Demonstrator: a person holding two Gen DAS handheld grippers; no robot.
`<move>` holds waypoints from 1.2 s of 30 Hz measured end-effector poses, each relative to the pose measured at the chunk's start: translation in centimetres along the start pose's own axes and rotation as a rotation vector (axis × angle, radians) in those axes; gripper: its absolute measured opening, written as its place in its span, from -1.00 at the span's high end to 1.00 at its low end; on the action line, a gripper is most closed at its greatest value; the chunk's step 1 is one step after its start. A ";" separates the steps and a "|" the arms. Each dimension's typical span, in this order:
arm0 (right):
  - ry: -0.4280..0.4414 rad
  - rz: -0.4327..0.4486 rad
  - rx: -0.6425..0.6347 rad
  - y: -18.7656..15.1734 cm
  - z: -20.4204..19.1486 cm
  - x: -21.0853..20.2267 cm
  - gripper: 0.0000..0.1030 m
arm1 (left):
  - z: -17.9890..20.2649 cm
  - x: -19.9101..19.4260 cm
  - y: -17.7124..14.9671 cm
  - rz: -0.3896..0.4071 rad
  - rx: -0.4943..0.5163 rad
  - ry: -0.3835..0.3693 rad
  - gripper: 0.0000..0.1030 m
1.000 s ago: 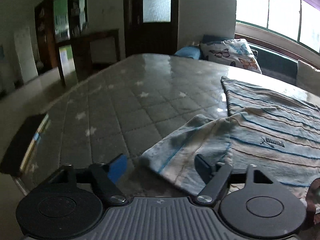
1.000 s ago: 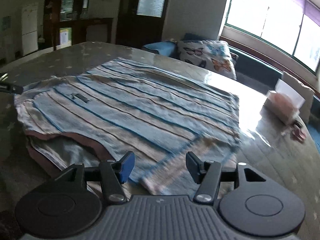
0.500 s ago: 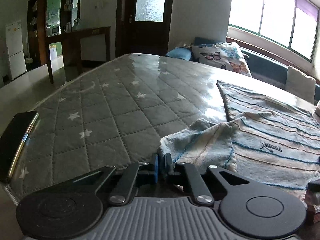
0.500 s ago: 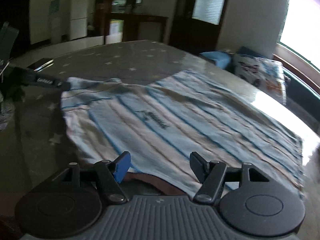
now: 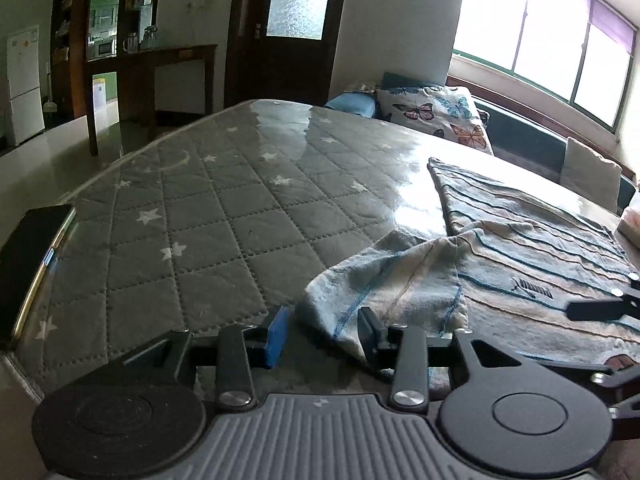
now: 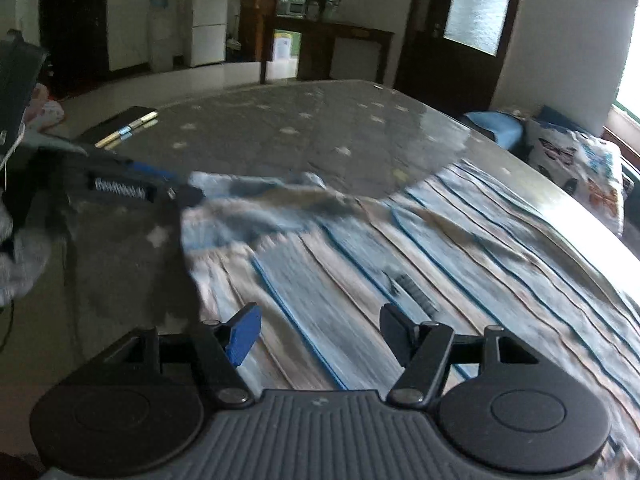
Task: Fold clothes
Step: 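Fold the grasped side onto the shirt body with the left tool, then open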
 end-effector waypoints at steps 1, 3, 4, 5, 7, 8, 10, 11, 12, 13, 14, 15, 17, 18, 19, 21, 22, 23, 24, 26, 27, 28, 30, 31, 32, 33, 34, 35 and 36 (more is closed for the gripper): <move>0.008 0.001 -0.011 0.5 -0.5 0.4 -0.31 | 0.0 0.1 0.0 -0.002 0.001 -0.005 0.22; 0.023 -0.005 -0.031 1.1 -1.4 1.2 -0.31 | 0.1 0.3 0.0 -0.006 0.000 -0.013 0.25; 0.020 -0.006 -0.037 1.2 -1.7 1.5 -0.30 | 0.1 0.4 0.0 -0.003 0.000 -0.014 0.43; 0.017 -0.006 -0.043 1.2 -2.0 1.7 -0.30 | 0.2 0.5 0.1 -0.001 0.001 -0.011 0.54; 0.014 -0.005 -0.047 1.4 -2.3 1.8 -0.29 | 0.1 0.5 0.2 0.004 -0.009 -0.018 0.81; 0.014 -0.003 -0.045 1.4 -2.3 1.7 -0.28 | 0.1 0.5 0.3 0.009 -0.019 -0.025 0.86; 0.019 0.002 -0.028 1.4 -2.1 1.5 -0.28 | 0.2 -0.1 0.7 0.034 -0.028 -0.038 0.89; 0.017 0.001 -0.011 1.3 -1.9 1.6 -0.28 | 0.5 -0.5 0.9 0.051 -0.022 -0.050 0.89; 0.024 -0.008 -0.001 1.2 -1.8 1.8 -0.28 | 0.9 -1.0 1.1 0.068 -0.013 -0.063 0.89; 0.033 -0.015 0.004 1.0 -1.7 1.9 -0.28 | 1.4 -1.5 1.4 0.085 -0.005 -0.076 0.90; 0.036 -0.013 0.006 0.9 -1.7 1.9 -0.28 | 1.8 -2.0 1.6 0.103 0.003 -0.089 0.90; 0.037 -0.012 0.008 0.9 -1.6 1.8 -0.28 | 2.4 -2.7 1.8 0.122 0.019 -0.105 0.90; 0.025 -0.001 0.015 0.8 -1.0 1.1 -0.28 | 4.0 -3.9 2.1 0.158 0.061 -0.148 0.90; 0.017 0.005 0.021 0.7 -0.7 0.7 -0.28 | 4.8 -4.4 2.1 0.169 0.083 -0.174 0.90; 0.007 0.010 0.029 0.6 -0.2 0.3 -0.28 | 5.6 -4.8 2.1 0.177 0.104 -0.200 0.90; -0.020 0.020 0.051 0.1 1.0 -0.7 -0.28 | 7.5 -5.4 1.8 0.179 0.148 -0.258 0.90; -0.032 0.023 0.065 -0.3 1.7 -1.2 -0.28 | 8.4 -5.5 1.6 0.177 0.172 -0.285 0.90; -0.045 0.026 0.079 -0.7 2.4 -1.6 -0.28 | 9.4 -5.6 1.3 0.171 0.200 -0.306 0.90; -0.057 0.028 0.094 -1.1 3.0 -2.0 -0.28 | 10.3 -5.5 0.9 0.160 0.228 -0.326 0.90; -0.077 0.027 0.130 -2.0 4.4 -2.7 -0.28 | 12.0 -5.3 0.1 0.132 0.283 -0.363 0.90; -0.088 0.026 0.151 -2.6 5.1 -3.0 -0.28 | 12.7 -5.0 -0.4 0.115 0.307 -0.378 0.90; -0.097 0.024 0.169 -3.2 5.8 -3.2 -0.28 | 13.4 -4.7 -0.9 0.095 0.329 -0.387 0.90; -0.108 0.019 0.201 -4.4 6.8 -3.5 -0.28 | 14.5 -4.1 -1.9 0.056 0.365 -0.397 0.90; -0.112 0.015 0.216 -5.0 7.2 -3.7 -0.28 | 14.9 -3.8 -2.3 0.035 0.383 -0.403 0.89; -0.114 0.010 0.230 -5.5 7.6 -3.7 -0.28 | 15.3 -3.4 -2.8 0.011 0.401 -0.407 0.88; -0.114 0.004 0.242 -6.1 7.8 -3.7 -0.28 | 15.4 -3.2 -3.2 -0.009 0.411 -0.402 0.86; -0.113 -0.001 0.253 -6.6 8.0 -3.7 -0.28 | 15.4 -3.0 -3.6 -0.027 0.419 -0.395 0.85; -0.110 -0.006 0.263 -7.0 8.1 -3.7 -0.28 | 15.4 -2.9 -3.9 -0.038 0.425 -0.390 0.85; -0.107 -0.009 0.272 -7.5 8.2 -3.8 -0.28 | 15.4 -3.1 -4.0 -0.040 0.432 -0.390 0.80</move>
Point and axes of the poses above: each gripper's, at about its wrist camera, not at the fingertips, and x roughly the way its jaws point, z to its right, y to its top, the point moved 9 cm from there along x, roughly the way its jaws point, and after that the axes turned 14 degrees about -z, right-handed, at the moved point
